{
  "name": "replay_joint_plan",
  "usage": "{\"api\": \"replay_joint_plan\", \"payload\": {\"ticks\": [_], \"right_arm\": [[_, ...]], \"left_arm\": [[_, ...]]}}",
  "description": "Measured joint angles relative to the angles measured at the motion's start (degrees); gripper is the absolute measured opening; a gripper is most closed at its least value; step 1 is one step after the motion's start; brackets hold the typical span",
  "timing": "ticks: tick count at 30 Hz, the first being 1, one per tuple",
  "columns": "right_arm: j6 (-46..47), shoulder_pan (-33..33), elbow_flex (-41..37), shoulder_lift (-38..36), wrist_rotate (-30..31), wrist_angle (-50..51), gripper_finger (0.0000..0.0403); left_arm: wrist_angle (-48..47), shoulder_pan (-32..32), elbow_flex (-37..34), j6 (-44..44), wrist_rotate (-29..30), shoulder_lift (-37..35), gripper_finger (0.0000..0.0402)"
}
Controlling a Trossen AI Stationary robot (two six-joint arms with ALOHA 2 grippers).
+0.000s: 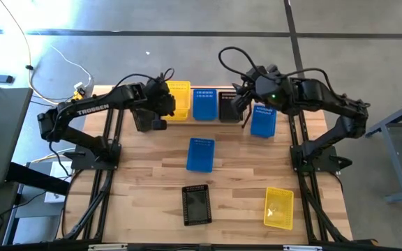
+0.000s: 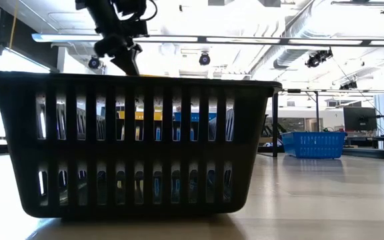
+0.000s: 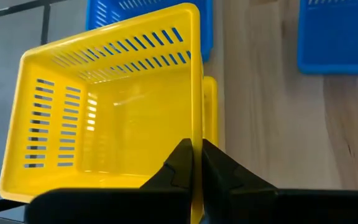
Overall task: Stack baskets on shelf by color
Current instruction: Stack the left yellow bin on top of the yellow bin on the shelf
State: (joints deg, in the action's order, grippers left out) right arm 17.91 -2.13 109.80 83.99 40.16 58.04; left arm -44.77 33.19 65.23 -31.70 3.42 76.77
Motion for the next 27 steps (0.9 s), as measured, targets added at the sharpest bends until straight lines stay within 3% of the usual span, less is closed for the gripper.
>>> {"api": "replay_joint_plan", "payload": {"ticks": [27], "right_arm": [[0.0, -3.1, 0.0, 0.0, 0.0, -0.1, 0.0156]], "left_arm": [[-0.5, 2.9, 0.0, -1.4, 0.5, 5.1, 0.0016]]}}
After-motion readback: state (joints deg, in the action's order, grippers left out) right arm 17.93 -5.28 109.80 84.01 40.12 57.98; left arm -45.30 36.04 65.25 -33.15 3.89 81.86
